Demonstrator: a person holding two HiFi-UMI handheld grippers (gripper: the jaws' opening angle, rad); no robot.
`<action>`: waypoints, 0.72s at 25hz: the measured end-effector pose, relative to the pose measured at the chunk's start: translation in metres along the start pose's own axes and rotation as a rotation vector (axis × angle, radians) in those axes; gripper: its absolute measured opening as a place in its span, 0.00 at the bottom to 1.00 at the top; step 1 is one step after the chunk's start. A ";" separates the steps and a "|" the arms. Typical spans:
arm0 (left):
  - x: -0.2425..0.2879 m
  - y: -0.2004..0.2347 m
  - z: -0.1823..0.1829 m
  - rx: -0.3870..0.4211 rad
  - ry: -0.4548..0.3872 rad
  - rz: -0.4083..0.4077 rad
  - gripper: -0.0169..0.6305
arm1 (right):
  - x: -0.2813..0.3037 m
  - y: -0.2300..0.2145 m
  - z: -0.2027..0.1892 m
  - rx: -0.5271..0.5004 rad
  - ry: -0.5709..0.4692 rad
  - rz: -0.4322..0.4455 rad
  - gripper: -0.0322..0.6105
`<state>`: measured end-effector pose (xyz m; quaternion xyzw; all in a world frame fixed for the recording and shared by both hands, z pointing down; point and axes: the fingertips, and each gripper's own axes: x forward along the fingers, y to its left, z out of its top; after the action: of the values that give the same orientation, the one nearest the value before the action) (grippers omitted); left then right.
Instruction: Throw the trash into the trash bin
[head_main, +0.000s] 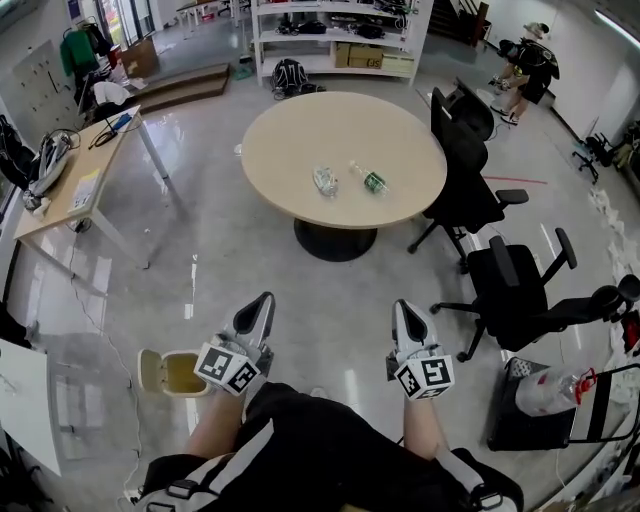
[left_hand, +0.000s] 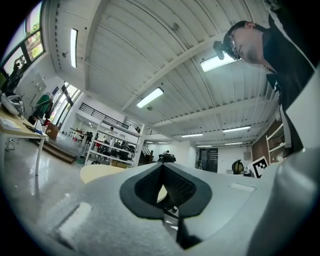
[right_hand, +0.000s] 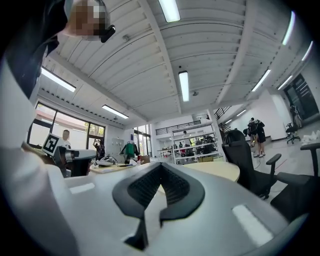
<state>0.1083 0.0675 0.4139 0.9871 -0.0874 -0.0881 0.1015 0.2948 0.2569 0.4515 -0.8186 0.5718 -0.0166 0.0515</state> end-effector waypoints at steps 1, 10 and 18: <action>0.005 0.005 -0.001 -0.003 -0.001 0.009 0.03 | 0.002 -0.005 -0.001 0.005 0.000 -0.005 0.05; 0.076 0.054 -0.016 0.017 0.011 -0.014 0.03 | 0.040 -0.057 -0.006 0.015 0.055 -0.098 0.05; 0.176 0.121 0.007 0.025 -0.036 -0.079 0.03 | 0.129 -0.105 0.003 0.036 -0.001 -0.195 0.05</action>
<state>0.2591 -0.0837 0.4061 0.9892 -0.0513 -0.1085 0.0839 0.4380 0.1717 0.4557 -0.8692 0.4892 -0.0313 0.0646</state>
